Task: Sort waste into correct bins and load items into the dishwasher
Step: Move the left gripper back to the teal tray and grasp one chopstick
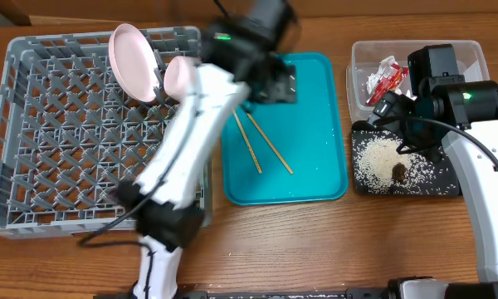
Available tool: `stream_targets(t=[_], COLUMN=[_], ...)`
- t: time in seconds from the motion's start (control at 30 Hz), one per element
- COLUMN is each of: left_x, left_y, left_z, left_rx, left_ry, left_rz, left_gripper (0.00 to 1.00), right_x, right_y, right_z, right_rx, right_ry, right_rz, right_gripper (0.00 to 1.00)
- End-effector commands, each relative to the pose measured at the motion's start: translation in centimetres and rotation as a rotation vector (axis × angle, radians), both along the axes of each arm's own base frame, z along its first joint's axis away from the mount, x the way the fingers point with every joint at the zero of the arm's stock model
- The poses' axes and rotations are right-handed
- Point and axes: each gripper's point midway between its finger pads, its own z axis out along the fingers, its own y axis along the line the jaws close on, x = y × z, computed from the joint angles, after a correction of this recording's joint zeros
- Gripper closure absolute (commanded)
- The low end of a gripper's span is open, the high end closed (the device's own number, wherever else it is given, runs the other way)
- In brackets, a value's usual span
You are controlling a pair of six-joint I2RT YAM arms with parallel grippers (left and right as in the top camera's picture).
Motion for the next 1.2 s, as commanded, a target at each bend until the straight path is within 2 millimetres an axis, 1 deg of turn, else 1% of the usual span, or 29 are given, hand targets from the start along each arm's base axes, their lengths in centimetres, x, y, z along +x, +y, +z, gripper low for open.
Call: stream_targets(t=[0.0, 0.03, 0.07, 0.1, 0.13, 0.2, 0.3, 0.37, 0.5, 0.63, 0.7, 0.8, 0.93, 1.03, 1.1, 1.13, 1.17], left_x=[0.7, 0.8, 0.9, 1.0, 1.0, 1.0, 0.8, 0.6, 0.5, 0.5, 0.5, 0.1, -0.7, -1.4, -1.6, -1.7, -1.7], left_y=[-0.8, -1.7, -2.4, -3.1, -3.8, -4.6, -4.2, -3.8, -2.9, -2.1, -1.8, -2.1, -2.3, -2.2, -2.0, -1.9, -1.8], left_z=[-3.4, -4.8, -6.1, -7.4, -9.1, -12.0, -15.5, -17.3, -19.2, -20.1, -20.7, -21.7, -23.5, -24.9, -25.5, -25.6, -25.7], left_rx=[0.043, 0.036, 0.028, 0.018, 0.009, 0.003, 0.045, 0.065, 0.085, 0.098, 0.1, 0.082, 0.065, 0.066, 0.071, 0.075, 0.079], left_ry=[-0.001, 0.024, 0.05, 0.08, 0.117, 0.186, 0.264, 0.308, 0.358, 0.38, 0.385, 0.414, 0.452, 0.475, 0.482, 0.484, 0.483], left_rz=[0.269, 0.276, 0.274, 0.269, 0.263, 0.259, 0.273, 0.284, 0.306, 0.335, 0.341, 0.345, 0.344, 0.346, 0.347, 0.347, 0.347], left_gripper=[0.05, 0.06, 0.1, 0.09, 0.12, 0.14, 0.14, 0.15, 0.16, 0.17, 0.21, 0.28, 0.34, 0.45, 0.59, 0.69, 0.83], right_x=[0.2, 0.2, 0.2, 0.2, 0.2, 0.2, 0.2, 0.2, 0.2, 0.2, 0.2, 0.2, 0.2, 0.2, 0.2, 0.2, 0.2], right_y=[-0.2, -0.2, -0.2, -0.2, -0.2, -0.2, -0.2, -0.2, -0.2, -0.2, -0.2, -0.2, -0.2, -0.2, -0.2, -0.2, -0.2], right_z=[1.2, 1.2, 1.2, 1.2, 1.2, 1.2, 1.2, 1.2, 1.2, 1.2, 1.2, 1.2, 1.2, 1.2, 1.2, 1.2, 1.2], right_rx=[-0.008, -0.008, -0.007, -0.008, -0.007, -0.007, -0.008, -0.008, -0.008, -0.008, -0.008, -0.008, -0.008, -0.008, -0.007, -0.008, -0.007], right_ry=[-0.042, -0.042, -0.042, -0.042, -0.042, -0.042, -0.042, -0.042, -0.042, -0.042, -0.042, -0.042, -0.042, -0.042, -0.042, -0.042, -0.042], right_rz=[-0.003, -0.002, -0.002, -0.003, -0.002, -0.002, -0.003, -0.003, -0.003, -0.003, -0.002, -0.003, -0.003, -0.003, -0.002, -0.002, -0.002], right_gripper=[0.0, 0.0, 0.0, 0.0, 0.0, 0.0, 0.0, 0.0, 0.0, 0.0, 0.0, 0.0, 0.0, 0.0, 0.0, 0.0, 0.0])
